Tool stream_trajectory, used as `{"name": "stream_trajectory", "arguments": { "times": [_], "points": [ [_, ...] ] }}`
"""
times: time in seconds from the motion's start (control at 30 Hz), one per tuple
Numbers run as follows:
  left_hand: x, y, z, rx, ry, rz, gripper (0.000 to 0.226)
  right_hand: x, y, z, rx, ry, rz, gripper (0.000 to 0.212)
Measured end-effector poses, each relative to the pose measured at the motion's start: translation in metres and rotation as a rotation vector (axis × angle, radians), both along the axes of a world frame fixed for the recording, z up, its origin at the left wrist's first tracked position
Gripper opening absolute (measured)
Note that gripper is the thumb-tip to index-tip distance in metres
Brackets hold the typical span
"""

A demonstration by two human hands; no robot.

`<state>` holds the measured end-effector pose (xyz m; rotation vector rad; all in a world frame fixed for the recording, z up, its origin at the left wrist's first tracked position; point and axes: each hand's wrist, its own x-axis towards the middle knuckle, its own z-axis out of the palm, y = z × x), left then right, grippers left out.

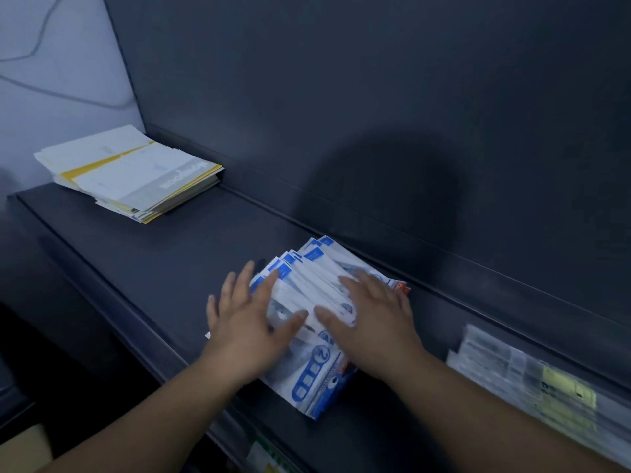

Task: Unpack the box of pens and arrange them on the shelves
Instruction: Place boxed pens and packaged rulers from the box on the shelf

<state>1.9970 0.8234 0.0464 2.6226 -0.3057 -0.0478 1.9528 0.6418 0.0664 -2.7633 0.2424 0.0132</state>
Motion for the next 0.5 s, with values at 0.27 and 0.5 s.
{"name": "stream_trajectory", "arguments": {
  "times": [0.27, 0.5],
  "points": [
    [-0.003, -0.008, -0.013, 0.129, 0.047, -0.181, 0.095, 0.046, -0.015, -0.007, -0.002, 0.137, 0.071, 0.06],
    [-0.005, -0.001, -0.011, 0.203, 0.066, -0.235, 0.091, 0.057, -0.012, 0.004, -0.086, 0.21, 0.22, 0.053]
  ]
}}
